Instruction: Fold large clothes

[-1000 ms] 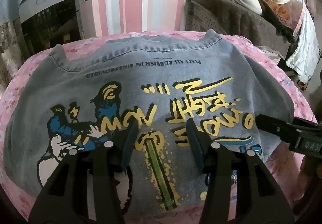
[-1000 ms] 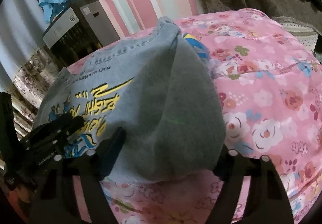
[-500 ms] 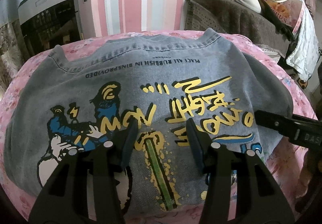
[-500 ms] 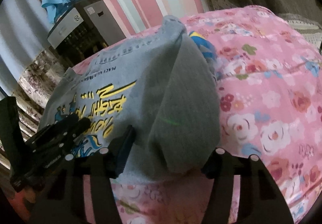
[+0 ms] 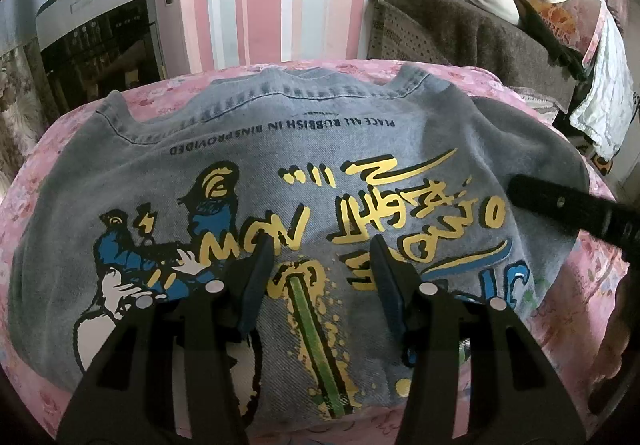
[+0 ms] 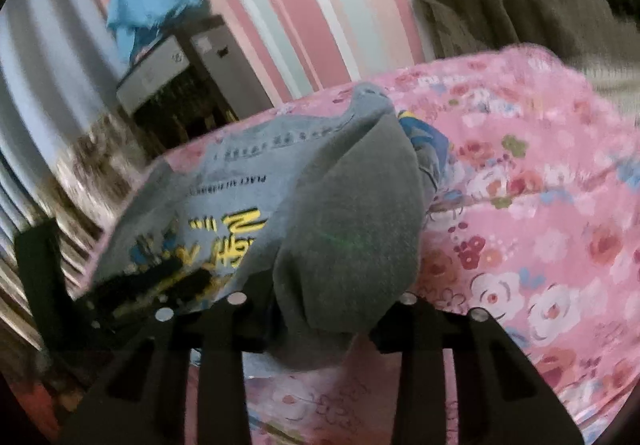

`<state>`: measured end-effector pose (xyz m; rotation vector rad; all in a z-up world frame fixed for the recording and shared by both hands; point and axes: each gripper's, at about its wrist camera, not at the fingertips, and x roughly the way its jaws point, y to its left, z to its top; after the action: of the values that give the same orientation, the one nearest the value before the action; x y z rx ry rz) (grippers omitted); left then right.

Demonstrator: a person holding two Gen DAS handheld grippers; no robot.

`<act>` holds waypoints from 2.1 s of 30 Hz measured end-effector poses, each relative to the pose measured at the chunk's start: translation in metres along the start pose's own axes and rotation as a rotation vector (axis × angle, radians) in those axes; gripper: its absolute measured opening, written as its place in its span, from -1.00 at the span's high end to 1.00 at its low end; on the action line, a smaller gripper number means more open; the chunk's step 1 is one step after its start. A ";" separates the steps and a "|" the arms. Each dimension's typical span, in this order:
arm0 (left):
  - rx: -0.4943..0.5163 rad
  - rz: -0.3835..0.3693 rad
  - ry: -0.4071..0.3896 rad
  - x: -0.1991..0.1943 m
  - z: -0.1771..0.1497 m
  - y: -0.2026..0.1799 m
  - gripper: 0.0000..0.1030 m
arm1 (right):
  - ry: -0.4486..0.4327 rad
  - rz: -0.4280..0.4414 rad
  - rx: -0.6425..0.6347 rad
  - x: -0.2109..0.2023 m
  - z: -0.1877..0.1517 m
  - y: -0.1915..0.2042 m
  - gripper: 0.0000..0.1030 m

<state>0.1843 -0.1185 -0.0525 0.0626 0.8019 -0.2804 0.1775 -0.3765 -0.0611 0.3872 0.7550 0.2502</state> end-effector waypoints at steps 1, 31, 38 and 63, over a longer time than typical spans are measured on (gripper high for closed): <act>0.000 0.000 0.000 0.000 0.000 0.000 0.04 | 0.007 0.006 0.008 0.002 0.001 -0.002 0.23; 0.009 0.001 0.002 0.000 0.000 -0.001 -0.02 | -0.097 -0.297 -0.377 -0.002 -0.022 0.054 0.33; 0.014 0.002 0.002 0.000 0.001 -0.002 -0.05 | -0.130 -0.318 -0.415 -0.007 -0.025 0.059 0.37; 0.031 -0.020 0.028 -0.002 0.003 0.003 -0.07 | -0.236 -0.285 -0.437 -0.026 -0.013 0.101 0.55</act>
<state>0.1858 -0.1152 -0.0491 0.0880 0.8261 -0.3117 0.1415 -0.2914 -0.0107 -0.1063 0.4966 0.0930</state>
